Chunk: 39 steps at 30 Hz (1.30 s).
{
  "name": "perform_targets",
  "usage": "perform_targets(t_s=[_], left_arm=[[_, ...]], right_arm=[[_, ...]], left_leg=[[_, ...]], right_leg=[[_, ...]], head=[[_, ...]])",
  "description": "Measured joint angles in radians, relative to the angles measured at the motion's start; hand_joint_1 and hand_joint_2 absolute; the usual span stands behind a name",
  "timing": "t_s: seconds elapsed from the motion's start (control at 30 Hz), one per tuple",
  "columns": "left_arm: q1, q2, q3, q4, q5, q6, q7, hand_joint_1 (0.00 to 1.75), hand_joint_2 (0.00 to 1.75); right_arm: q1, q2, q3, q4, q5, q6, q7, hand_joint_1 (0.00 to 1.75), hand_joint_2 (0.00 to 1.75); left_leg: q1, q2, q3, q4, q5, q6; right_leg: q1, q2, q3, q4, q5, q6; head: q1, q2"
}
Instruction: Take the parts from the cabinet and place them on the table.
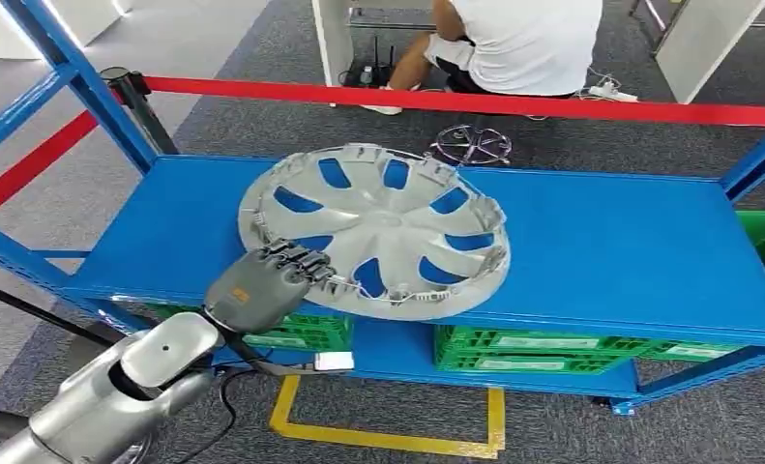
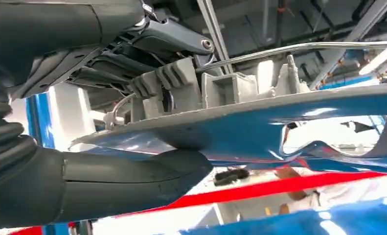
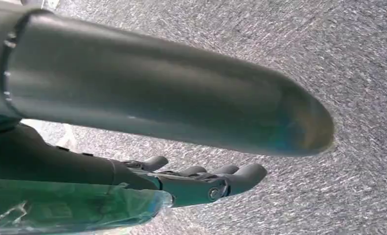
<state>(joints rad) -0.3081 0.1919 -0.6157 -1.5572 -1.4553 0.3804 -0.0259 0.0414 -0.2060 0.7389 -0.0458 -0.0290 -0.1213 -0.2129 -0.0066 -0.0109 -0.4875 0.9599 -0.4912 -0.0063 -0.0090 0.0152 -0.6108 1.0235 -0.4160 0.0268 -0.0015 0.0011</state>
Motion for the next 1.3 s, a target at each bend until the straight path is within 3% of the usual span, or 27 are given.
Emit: perform_targets(t_s=[0.67,1.3], left_arm=[[-0.001,0.019,0.034,-0.087,-0.033,0.067,0.017,1.75,1.75],[0.001,0.023,0.043,-0.09,-0.053,0.092,0.019,1.75,1.75]], right_arm=[[0.001,0.0,0.007,0.0,0.006,-0.007,0.002,0.0,0.0],[0.001,0.0,0.008,0.0,0.006,-0.007,0.003,0.0,0.0]], left_leg=[[0.0,0.0,-0.001,0.0,0.0,0.0],[0.0,0.0,-0.001,0.0,0.0,0.0]], right_leg=[[0.0,0.0,-0.001,0.0,0.0,0.0],[0.0,0.0,-0.001,0.0,0.0,0.0]], head=[[0.0,0.0],[0.0,0.0]])
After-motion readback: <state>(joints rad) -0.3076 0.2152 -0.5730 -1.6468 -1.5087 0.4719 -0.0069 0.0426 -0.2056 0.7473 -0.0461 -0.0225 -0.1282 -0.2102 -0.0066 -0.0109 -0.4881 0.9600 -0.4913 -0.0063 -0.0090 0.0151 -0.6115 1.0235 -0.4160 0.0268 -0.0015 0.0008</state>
